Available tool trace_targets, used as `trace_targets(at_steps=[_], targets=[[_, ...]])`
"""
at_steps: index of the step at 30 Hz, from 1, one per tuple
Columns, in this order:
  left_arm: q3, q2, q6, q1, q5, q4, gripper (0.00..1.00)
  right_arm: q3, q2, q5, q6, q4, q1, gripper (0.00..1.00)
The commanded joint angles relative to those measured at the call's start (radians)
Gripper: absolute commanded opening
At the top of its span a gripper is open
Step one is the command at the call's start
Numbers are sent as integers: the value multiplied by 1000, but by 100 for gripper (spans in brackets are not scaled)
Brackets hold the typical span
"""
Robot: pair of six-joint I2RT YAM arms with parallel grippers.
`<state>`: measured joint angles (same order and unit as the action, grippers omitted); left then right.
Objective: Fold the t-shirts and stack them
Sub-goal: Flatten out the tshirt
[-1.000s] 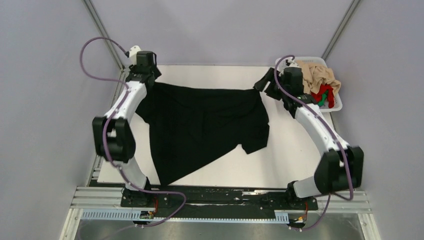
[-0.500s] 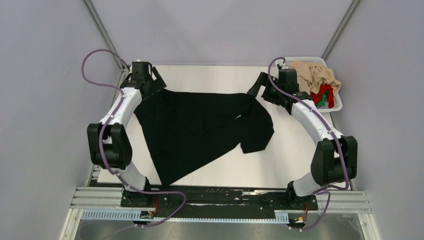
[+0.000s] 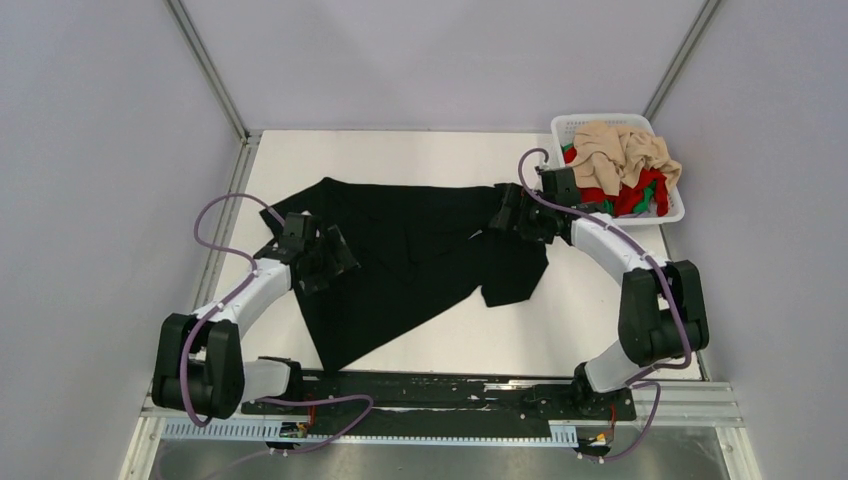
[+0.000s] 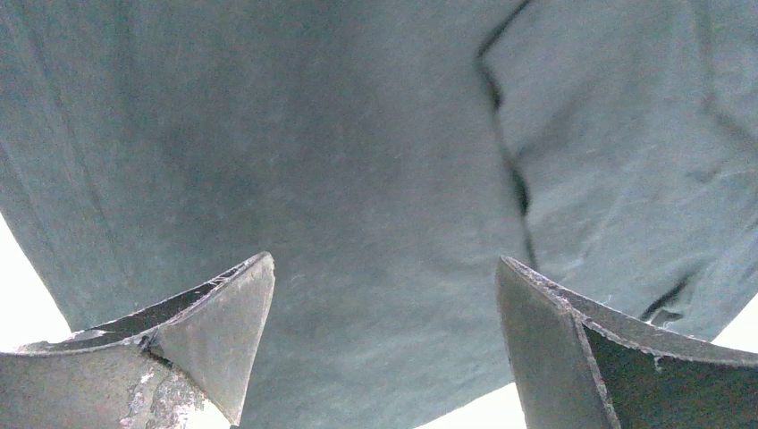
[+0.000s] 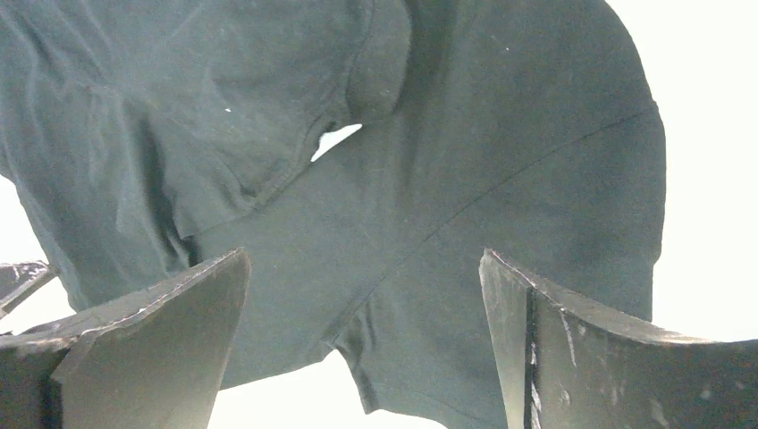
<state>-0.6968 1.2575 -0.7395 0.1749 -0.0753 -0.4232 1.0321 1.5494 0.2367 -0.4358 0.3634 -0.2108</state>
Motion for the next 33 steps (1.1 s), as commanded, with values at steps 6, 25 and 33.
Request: trace_targets(at_steps=[6, 25, 33], targets=[[-32, 234, -37, -35, -28, 269, 100, 2, 122, -67, -80, -8, -4, 100], [-677, 663, 53, -79, 33, 5, 100, -22, 69, -185, -208, -4, -102, 100], [-407, 206, -7, -79, 288, -174, 100, 8, -71, -282, -141, -45, -103, 100]])
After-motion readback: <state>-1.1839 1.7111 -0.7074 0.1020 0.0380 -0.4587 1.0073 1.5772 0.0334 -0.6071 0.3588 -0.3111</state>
